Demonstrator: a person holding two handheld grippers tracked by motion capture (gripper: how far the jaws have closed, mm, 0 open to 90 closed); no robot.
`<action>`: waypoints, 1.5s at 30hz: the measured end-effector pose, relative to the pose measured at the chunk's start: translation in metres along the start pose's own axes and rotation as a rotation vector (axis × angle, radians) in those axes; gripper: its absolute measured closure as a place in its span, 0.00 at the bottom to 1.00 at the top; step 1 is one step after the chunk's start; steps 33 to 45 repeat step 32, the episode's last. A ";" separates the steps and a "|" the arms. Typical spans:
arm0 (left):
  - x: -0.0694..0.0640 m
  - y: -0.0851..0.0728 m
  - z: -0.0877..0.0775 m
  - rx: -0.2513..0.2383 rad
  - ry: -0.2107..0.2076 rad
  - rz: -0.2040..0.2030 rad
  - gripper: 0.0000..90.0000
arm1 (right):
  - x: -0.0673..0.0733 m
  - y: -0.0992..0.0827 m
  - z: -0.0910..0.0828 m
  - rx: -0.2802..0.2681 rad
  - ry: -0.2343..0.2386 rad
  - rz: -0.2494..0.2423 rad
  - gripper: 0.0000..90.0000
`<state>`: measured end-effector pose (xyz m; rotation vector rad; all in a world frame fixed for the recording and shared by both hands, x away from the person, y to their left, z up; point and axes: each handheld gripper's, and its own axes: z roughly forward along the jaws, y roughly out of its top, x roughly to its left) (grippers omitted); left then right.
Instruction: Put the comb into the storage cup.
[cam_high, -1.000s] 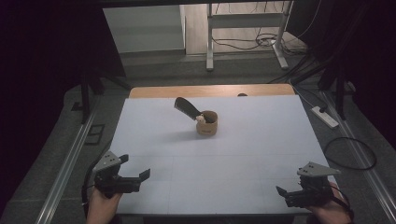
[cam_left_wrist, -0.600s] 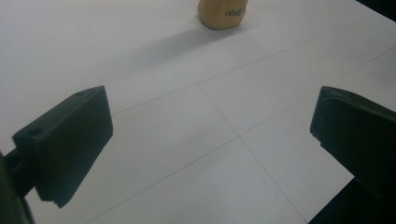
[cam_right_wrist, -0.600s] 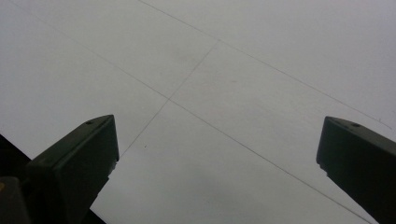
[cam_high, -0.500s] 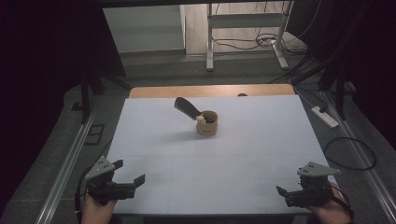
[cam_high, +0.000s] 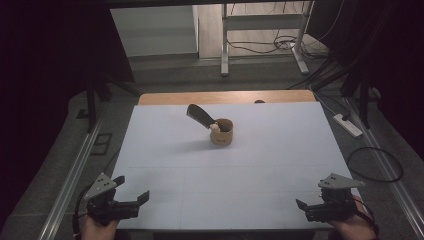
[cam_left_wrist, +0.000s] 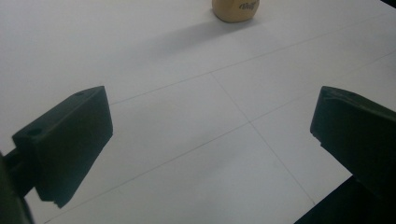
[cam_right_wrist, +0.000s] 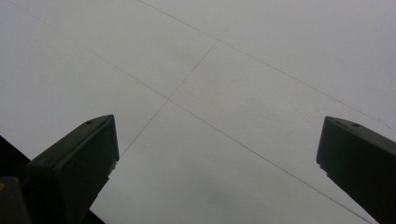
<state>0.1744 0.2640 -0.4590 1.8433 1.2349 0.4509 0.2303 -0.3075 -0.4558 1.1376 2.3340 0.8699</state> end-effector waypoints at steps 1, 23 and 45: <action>0.000 -0.001 -0.001 0.001 0.002 0.000 0.00 | 0.000 0.000 0.000 0.000 0.000 0.000 0.00; -0.006 -0.014 0.000 0.075 0.069 0.043 0.00 | 0.000 0.001 0.000 0.002 -0.003 -0.001 0.00; -0.006 -0.013 0.002 0.096 0.077 0.041 0.00 | 0.000 0.001 0.002 0.005 0.002 -0.008 0.00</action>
